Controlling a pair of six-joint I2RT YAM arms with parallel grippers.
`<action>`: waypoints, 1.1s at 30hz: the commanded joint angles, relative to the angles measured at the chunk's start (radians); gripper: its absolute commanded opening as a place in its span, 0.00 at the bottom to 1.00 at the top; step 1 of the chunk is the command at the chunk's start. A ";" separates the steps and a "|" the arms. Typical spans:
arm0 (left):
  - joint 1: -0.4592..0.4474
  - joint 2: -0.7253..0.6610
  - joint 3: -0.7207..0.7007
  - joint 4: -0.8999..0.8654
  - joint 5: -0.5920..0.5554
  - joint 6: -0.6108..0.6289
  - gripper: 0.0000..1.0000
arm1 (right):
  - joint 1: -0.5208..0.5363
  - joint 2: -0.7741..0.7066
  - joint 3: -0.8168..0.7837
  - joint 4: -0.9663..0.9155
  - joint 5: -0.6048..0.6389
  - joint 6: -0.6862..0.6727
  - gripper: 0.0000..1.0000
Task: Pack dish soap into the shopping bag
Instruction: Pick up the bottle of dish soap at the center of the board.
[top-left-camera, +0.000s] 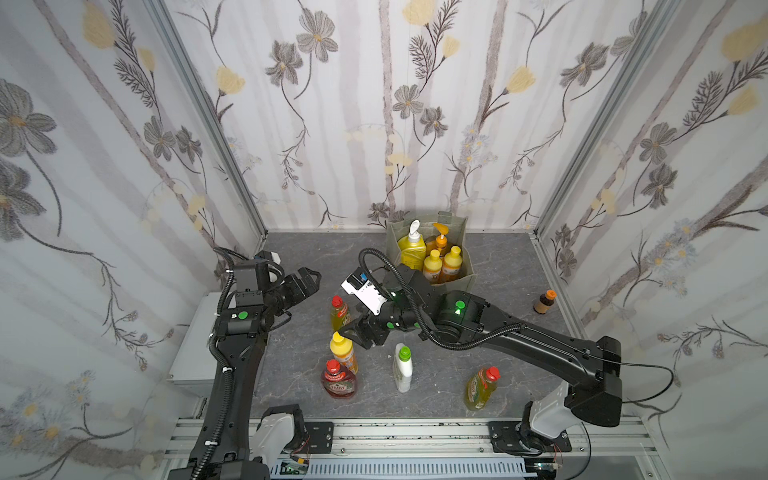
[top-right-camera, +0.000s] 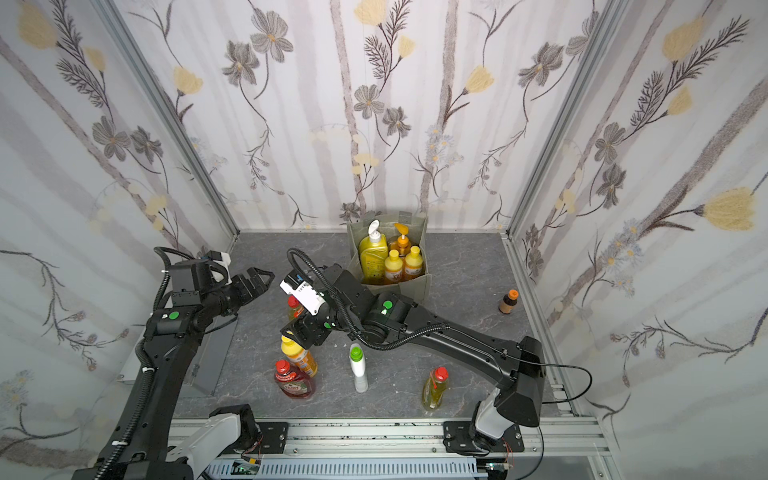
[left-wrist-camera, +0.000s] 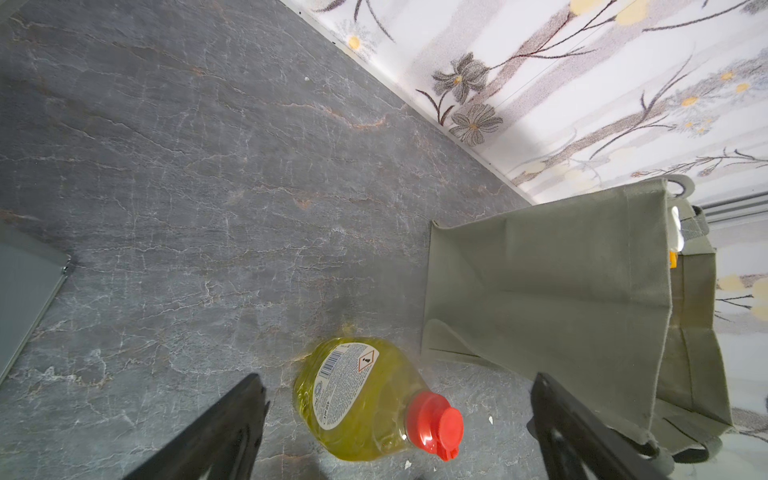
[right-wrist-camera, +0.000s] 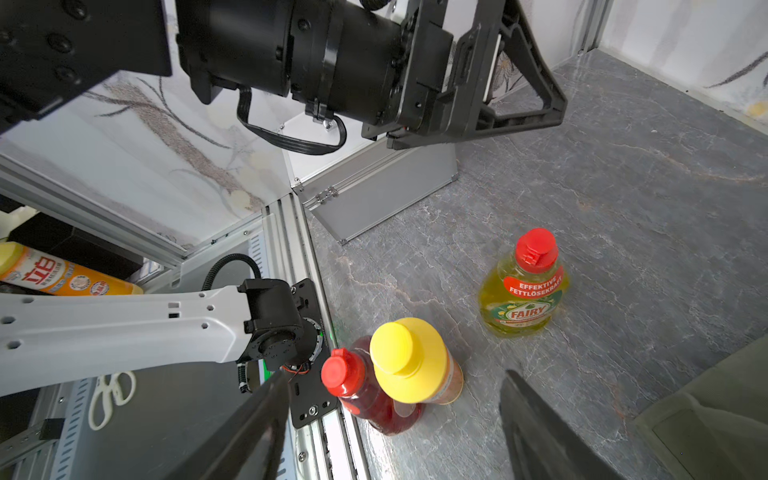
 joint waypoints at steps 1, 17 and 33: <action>0.007 -0.010 -0.009 0.044 0.021 -0.006 1.00 | 0.018 0.033 0.022 -0.014 0.063 -0.038 0.79; 0.023 -0.024 -0.071 0.054 0.022 0.001 1.00 | 0.050 0.152 0.036 0.005 0.059 -0.048 0.74; 0.024 -0.022 -0.079 0.055 0.028 0.015 1.00 | 0.050 0.210 0.053 0.001 0.097 -0.055 0.38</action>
